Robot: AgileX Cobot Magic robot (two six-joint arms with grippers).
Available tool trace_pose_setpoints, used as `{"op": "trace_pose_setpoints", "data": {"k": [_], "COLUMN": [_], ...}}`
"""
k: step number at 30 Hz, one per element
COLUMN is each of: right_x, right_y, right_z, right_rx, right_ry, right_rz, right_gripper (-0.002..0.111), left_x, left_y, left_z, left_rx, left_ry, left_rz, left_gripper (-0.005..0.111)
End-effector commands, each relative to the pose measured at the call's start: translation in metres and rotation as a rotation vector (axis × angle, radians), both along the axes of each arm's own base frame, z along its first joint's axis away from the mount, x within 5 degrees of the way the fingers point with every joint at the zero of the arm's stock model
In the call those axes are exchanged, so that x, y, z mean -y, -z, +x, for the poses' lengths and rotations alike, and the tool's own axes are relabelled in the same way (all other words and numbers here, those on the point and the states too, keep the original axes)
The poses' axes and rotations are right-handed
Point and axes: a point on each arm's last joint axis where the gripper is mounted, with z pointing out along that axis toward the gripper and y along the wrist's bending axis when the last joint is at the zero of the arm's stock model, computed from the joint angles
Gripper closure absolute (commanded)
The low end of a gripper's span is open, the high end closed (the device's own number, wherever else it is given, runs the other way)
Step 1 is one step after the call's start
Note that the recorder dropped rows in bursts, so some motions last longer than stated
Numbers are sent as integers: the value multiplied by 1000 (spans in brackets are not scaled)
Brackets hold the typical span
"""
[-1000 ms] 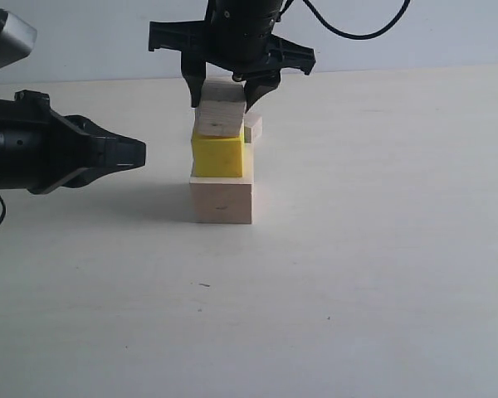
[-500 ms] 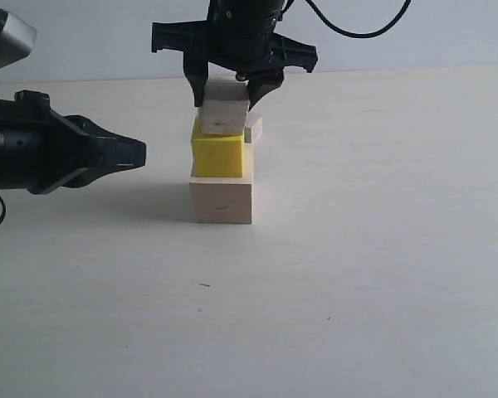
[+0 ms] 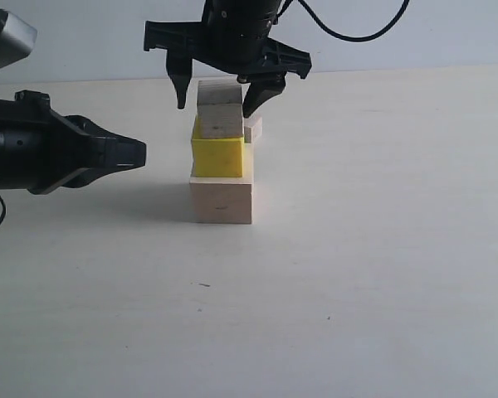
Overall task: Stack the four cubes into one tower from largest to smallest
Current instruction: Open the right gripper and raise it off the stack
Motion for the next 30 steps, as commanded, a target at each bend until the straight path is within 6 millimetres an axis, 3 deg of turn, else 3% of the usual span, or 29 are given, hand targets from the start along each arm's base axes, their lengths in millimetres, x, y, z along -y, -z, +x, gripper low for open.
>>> {"op": "trace_pose_setpoints", "data": {"k": [1,30], "right_x": [0,-1], "right_y": [-4,-4], "right_z": [-1,-1], "right_rx": [4,9], "right_ry": [-2,-8], "right_rz": [6,17], "right_gripper": [35,35], "left_x": [1,2], "left_y": [-1,-1], "left_z": [-2,-3], "left_rx": [6,2], "left_ry": [9,19], "left_rz": [-2,-7], "left_gripper": [107,107]}}
